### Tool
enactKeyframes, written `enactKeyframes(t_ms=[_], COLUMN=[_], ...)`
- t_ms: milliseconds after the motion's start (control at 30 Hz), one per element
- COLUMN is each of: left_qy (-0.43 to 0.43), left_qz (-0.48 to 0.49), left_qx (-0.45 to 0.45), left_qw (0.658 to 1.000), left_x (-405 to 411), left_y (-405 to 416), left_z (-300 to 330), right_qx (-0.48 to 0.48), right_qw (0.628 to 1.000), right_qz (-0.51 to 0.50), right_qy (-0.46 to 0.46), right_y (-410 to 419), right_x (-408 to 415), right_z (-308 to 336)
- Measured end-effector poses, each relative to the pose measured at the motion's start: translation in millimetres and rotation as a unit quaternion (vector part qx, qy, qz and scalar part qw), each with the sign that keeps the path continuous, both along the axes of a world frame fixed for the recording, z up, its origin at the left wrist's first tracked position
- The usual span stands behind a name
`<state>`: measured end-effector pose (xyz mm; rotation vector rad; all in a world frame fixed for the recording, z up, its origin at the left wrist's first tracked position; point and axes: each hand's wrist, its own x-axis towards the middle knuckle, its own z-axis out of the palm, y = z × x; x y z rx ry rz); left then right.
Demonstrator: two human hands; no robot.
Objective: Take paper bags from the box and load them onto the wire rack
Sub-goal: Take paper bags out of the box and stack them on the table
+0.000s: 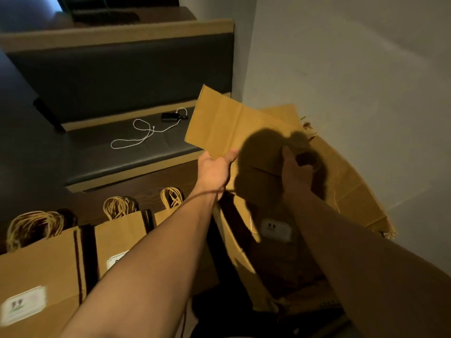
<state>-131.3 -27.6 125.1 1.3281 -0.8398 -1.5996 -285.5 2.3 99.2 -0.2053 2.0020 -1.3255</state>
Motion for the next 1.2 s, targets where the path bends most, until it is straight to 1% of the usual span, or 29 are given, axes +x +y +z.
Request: enactKeyframes(t_ms=[33,67,100,133,200,233,300,367,433,467,500,533,567,600,633,667,700,733,767,800,833,900,933,1000,1033,1067,1100,1167,1200], left_qy=[0.011,0.029,0.039,0.044,0.047,0.063,0.139,0.241,0.330,0.352,0.360,0.347,0.306,0.237,0.149,0.049,-0.046,-0.119,-0.168,-0.199,-0.206,-0.168,-0.141,-0.070,-0.031,0.006,0.038,0.054,0.048], left_qz=[0.008,0.014,0.017,0.012,-0.001,-0.011,-0.047,-0.064,0.007,0.046,0.064,0.065,0.060,0.037,-0.011,-0.093,-0.175,-0.234,-0.266,-0.275,-0.285,-0.291,-0.273,-0.194,-0.144,-0.089,-0.046,-0.011,-0.005], left_qx=[-0.003,-0.002,0.005,0.010,0.027,0.036,0.056,0.044,0.043,0.040,0.034,0.030,0.035,0.046,0.057,0.055,0.049,0.040,0.042,0.055,0.066,0.076,0.074,0.078,0.080,0.081,0.078,0.074,0.070], left_qw=[1.000,0.999,0.999,0.999,0.999,0.997,0.988,0.967,0.943,0.934,0.930,0.935,0.949,0.970,0.987,0.993,0.982,0.964,0.948,0.939,0.934,0.939,0.949,0.975,0.986,0.993,0.995,0.996,0.996], left_x=[9.3,20.3,30.2,42.3,73.3,90.9,126.3,161.7,202.2,226.1,247.4,267.3,285.6,301.4,313.1,321.4,329.4,332.9,331.6,330.7,328.8,327.2,329.7,331.7,330.7,329.2,326.8,323.3,322.7], left_y=[1.3,0.6,2.2,0.8,4.1,6.0,10.1,15.1,14.8,14.2,16.8,19.3,19.5,19.2,19.2,18.5,17.6,18.2,19.4,21.8,25.0,29.5,32.3,34.5,34.4,33.3,32.6,29.9,29.4], left_z=[3.7,5.9,9.7,8.3,9.2,9.1,4.2,-3.9,-16.6,-24.1,-28.5,-32.0,-36.7,-38.9,-39.9,-40.5,-42.5,-43.8,-43.7,-42.3,-41.7,-47.8,-53.9,-65.1,-69.2,-71.6,-70.9,-69.3,-68.6], right_qx=[-0.056,-0.101,-0.133,-0.153,-0.171,-0.178,-0.171,-0.158,-0.141,-0.127,-0.108,-0.084,-0.055,-0.023,0.006,0.034,0.061,0.077,0.086,0.081,0.073,0.041,0.017,-0.033,-0.048,-0.050,-0.040,-0.032,-0.038], right_qw=[0.994,0.979,0.963,0.952,0.939,0.934,0.932,0.934,0.934,0.933,0.931,0.928,0.921,0.911,0.898,0.881,0.866,0.854,0.846,0.838,0.833,0.827,0.829,0.849,0.865,0.881,0.892,0.878,0.864], right_qz=[0.020,0.056,0.092,0.121,0.162,0.173,0.184,0.207,0.246,0.270,0.297,0.328,0.364,0.401,0.435,0.468,0.495,0.514,0.526,0.539,0.549,0.561,0.558,0.523,0.495,0.468,0.451,0.470,0.491], right_qy=[-0.094,-0.171,-0.217,-0.236,-0.250,-0.258,-0.261,-0.245,-0.216,-0.204,-0.185,-0.158,-0.130,-0.095,-0.069,-0.057,-0.041,-0.022,-0.008,-0.006,-0.002,0.014,0.036,0.073,0.063,0.034,-0.017,-0.088,-0.100], right_y=[-0.8,-1.3,-1.6,-1.8,-3.0,-5.5,-9.6,-11.3,-11.6,-11.8,-13.8,-16.3,-18.6,-22.1,-23.9,-24.6,-25.3,-26.6,-28.6,-30.4,-30.4,-28.0,-29.8,-29.5,-30.1,-29.1,-27.6,-26.6,-25.8], right_x=[8.0,16.0,21.8,28.8,48.5,58.9,81.9,100.4,115.3,121.5,124.6,128.4,131.6,135.6,142.3,151.6,166.1,178.2,187.8,199.8,210.7,224.3,229.5,241.0,245.7,250.6,254.7,261.7,263.0], right_z=[4.9,8.1,10.0,12.7,17.6,19.1,19.0,14.7,9.4,9.9,9.8,12.1,16.6,19.6,23.6,28.3,30.5,28.6,24.1,20.0,17.3,19.5,17.7,18.2,15.2,13.8,11.3,6.3,2.0])
